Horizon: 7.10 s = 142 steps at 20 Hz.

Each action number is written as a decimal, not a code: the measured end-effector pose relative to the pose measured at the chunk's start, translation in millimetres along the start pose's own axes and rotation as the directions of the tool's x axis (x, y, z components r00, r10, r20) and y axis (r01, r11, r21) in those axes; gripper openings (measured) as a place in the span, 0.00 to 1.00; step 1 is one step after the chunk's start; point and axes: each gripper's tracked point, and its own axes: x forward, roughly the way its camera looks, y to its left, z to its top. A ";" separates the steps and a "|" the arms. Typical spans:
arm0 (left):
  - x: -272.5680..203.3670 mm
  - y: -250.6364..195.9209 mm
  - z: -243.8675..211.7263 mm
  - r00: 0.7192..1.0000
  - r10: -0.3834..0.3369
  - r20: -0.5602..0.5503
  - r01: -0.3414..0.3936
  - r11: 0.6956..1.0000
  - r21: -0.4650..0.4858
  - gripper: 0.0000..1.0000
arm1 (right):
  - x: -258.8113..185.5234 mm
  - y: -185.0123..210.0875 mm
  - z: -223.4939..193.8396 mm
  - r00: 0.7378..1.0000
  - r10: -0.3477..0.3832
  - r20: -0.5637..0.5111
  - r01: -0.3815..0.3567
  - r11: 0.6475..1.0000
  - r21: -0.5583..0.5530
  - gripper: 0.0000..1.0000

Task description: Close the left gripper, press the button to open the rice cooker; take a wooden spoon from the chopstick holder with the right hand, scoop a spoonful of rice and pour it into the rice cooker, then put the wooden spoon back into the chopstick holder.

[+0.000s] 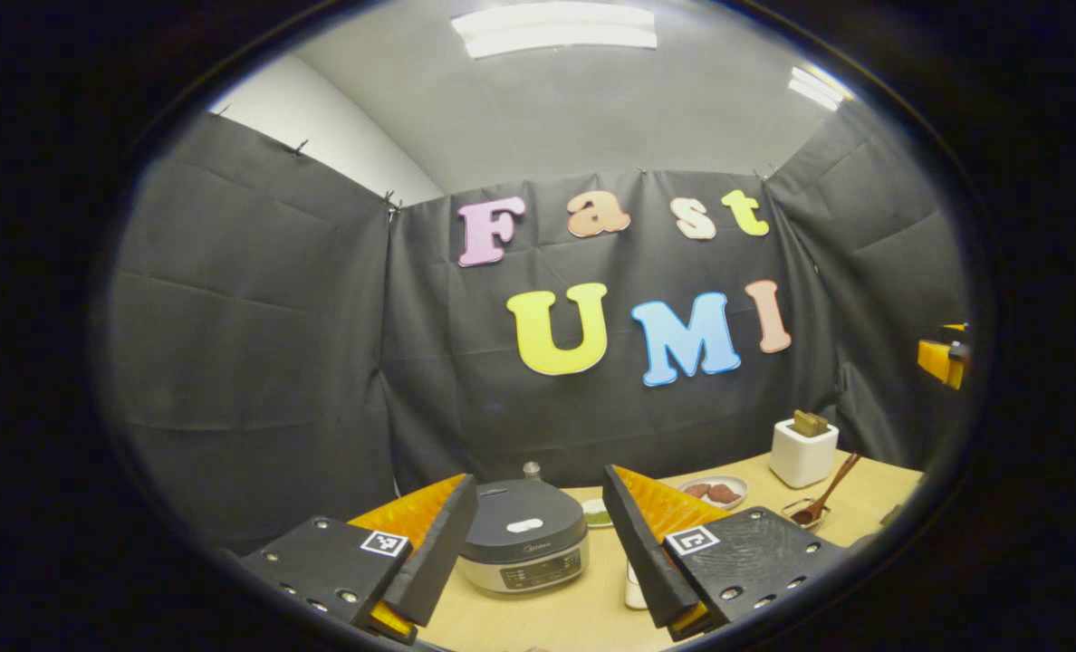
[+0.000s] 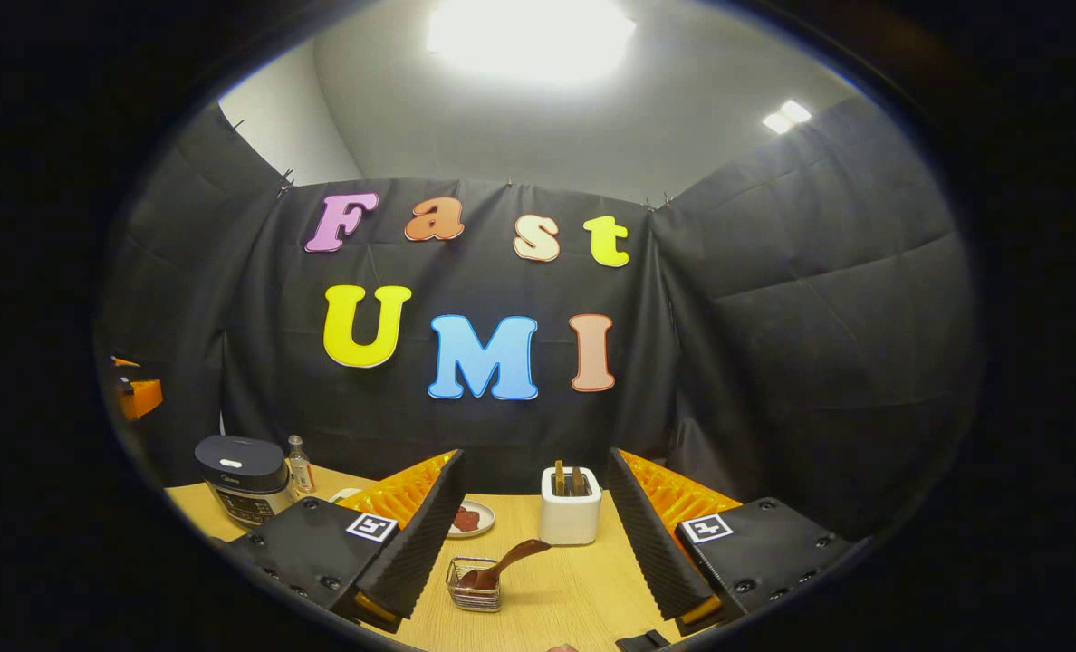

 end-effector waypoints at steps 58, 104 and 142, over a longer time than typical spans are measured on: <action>202.7 17.1 -209.5 0.925 -0.146 -0.351 0.105 0.985 -0.134 0.01 | 66.8 55.2 -18.3 0.995 -0.081 -0.066 0.077 0.995 -0.062 0.98; 30.0 130.6 8.8 0.975 0.220 -0.006 -0.220 0.975 0.012 0.85 | 135.9 7.5 -193.1 0.910 0.019 -0.415 0.067 0.979 0.193 0.98; 65.9 170.8 -30.6 0.977 0.208 -0.039 -0.209 0.978 -0.015 0.84 | 130.6 138.4 -114.4 0.928 0.152 -0.339 -0.109 0.984 0.142 0.10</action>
